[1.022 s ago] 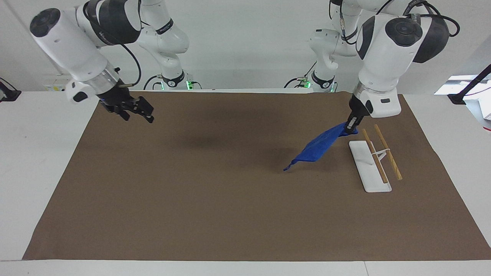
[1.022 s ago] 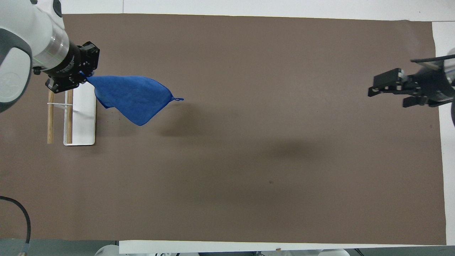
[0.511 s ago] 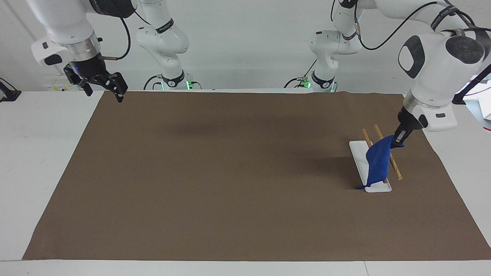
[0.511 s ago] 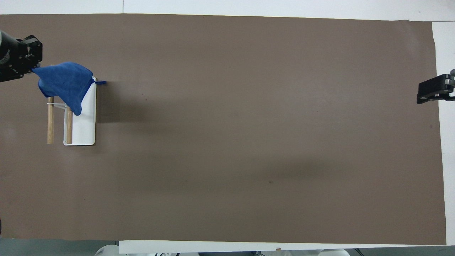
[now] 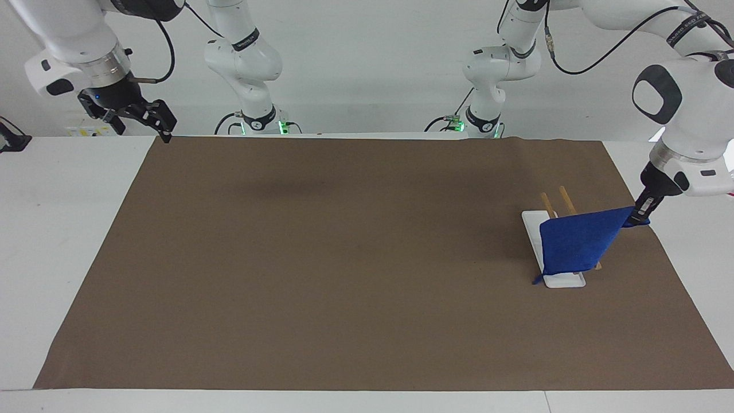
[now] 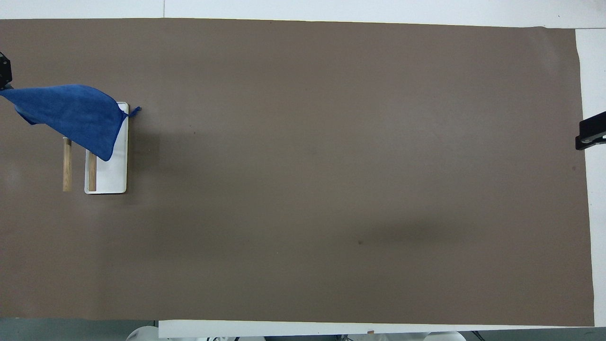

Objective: Right arm passes towel to left arm to hang
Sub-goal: 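Drape the towel over the white rack and release the left gripper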

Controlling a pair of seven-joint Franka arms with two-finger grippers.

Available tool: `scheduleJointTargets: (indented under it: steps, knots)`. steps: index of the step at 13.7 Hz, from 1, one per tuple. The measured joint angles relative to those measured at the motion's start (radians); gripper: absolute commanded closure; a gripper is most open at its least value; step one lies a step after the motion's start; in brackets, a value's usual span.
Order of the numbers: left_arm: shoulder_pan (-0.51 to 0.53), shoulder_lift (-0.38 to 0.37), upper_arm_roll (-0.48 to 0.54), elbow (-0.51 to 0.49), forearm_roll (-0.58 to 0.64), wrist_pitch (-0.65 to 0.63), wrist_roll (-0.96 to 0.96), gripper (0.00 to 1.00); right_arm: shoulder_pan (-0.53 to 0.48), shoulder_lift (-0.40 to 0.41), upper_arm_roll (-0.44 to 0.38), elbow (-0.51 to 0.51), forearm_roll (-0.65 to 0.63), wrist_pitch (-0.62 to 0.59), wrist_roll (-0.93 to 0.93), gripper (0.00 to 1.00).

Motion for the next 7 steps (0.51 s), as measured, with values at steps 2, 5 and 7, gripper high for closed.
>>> scheduleJointTargets:
  steps: [2, 5, 7]
  knots:
    - [0.024, -0.031, -0.001, -0.062, 0.002, 0.012, 0.041, 1.00, 0.119, -0.005, -0.104, -0.004, 0.000, -0.007, -0.014, 0.00]
    - [0.070, -0.080, 0.000, -0.174, 0.003, 0.114, 0.095, 0.91, 0.210, -0.032, -0.180, -0.041, 0.000, -0.009, -0.015, 0.00]
    - [0.090, -0.095, -0.001, -0.219, 0.003, 0.179, 0.105, 0.14, 0.216, -0.046, -0.197, -0.060, 0.000, -0.002, -0.016, 0.00]
